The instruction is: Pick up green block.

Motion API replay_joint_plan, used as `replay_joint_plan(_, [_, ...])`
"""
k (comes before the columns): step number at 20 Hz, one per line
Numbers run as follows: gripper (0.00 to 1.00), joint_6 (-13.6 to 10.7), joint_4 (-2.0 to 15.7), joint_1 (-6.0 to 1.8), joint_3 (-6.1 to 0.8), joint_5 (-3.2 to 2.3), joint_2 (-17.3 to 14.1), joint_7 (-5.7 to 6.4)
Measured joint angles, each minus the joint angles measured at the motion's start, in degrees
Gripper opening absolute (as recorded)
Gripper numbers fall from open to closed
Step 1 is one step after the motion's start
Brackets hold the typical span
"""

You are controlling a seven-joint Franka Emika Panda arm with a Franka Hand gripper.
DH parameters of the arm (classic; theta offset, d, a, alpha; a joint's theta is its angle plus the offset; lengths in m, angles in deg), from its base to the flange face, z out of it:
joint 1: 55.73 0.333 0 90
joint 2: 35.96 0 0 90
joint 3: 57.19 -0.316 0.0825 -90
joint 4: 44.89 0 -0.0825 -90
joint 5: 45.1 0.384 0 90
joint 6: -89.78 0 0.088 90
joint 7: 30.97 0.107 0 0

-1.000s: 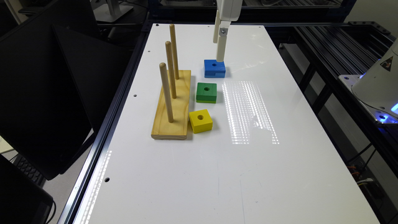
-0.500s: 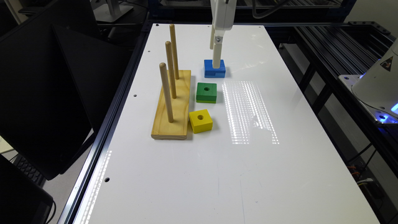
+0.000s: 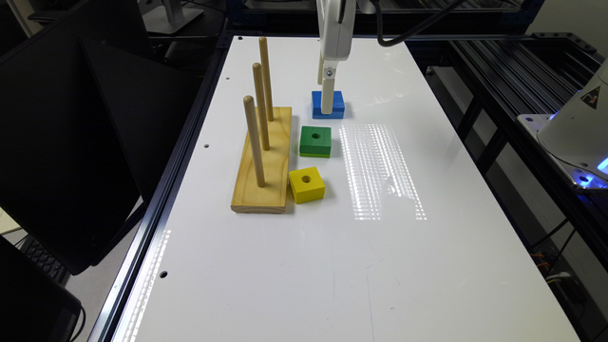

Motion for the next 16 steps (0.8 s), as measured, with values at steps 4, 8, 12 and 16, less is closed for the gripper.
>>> replay_joint_plan(4, [1.0, 0.3, 0.0, 0.0, 0.0, 0.0, -0.6, 0.0])
replay_joint_plan(8, [1.0, 1.9, 0.0, 0.0, 0.0, 0.0, -2.1, 0.0])
replay_joint_plan(12, [1.0, 2.4, 0.02, 0.05, -0.12, 0.0, -2.7, 0.08])
replay_joint_plan(16, [1.0, 2.4, 0.17, 0.06, -0.66, 0.01, -2.7, 0.57])
